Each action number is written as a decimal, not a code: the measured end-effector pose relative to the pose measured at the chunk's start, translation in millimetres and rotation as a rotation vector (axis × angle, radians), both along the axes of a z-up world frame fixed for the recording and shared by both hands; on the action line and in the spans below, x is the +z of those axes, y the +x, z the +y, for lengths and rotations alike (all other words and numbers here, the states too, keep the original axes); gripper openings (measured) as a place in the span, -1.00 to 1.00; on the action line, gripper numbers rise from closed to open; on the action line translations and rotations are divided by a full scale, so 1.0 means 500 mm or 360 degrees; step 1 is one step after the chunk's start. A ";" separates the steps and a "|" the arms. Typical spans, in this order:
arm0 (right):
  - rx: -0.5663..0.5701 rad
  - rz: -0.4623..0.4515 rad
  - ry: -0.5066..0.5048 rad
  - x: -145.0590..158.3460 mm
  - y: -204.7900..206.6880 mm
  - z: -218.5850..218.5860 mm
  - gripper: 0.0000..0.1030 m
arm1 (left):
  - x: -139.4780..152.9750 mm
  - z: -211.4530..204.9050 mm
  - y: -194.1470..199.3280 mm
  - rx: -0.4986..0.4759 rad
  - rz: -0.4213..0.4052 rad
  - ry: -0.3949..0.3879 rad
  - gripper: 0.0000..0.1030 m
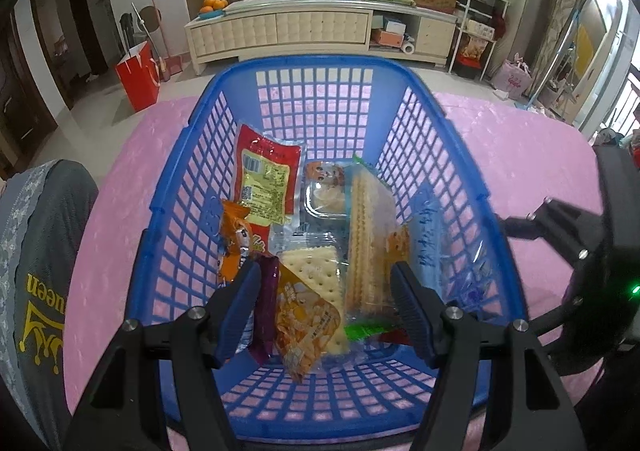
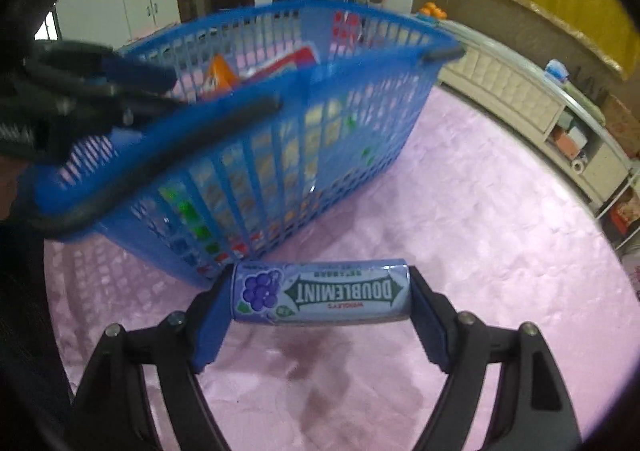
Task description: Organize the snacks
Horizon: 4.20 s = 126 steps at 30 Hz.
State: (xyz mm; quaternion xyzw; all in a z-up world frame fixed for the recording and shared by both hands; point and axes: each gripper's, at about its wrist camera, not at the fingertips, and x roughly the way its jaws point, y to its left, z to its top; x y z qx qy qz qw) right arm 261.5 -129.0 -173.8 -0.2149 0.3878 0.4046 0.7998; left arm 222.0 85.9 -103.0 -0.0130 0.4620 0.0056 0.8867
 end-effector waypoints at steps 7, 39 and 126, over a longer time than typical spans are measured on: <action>-0.0081 -0.0110 0.0041 0.063 -0.034 -0.006 0.61 | 0.046 -0.014 -0.029 -0.0048 -0.0084 -0.0017 0.26; -0.0035 -0.0231 0.0031 0.182 -0.011 0.144 0.61 | 0.064 0.115 -0.056 0.0086 -0.0208 -0.0028 0.26; -0.0960 -0.0610 0.0508 0.402 -0.493 -0.175 1.00 | 0.286 -0.133 -0.525 -0.0014 -0.0961 0.0007 1.00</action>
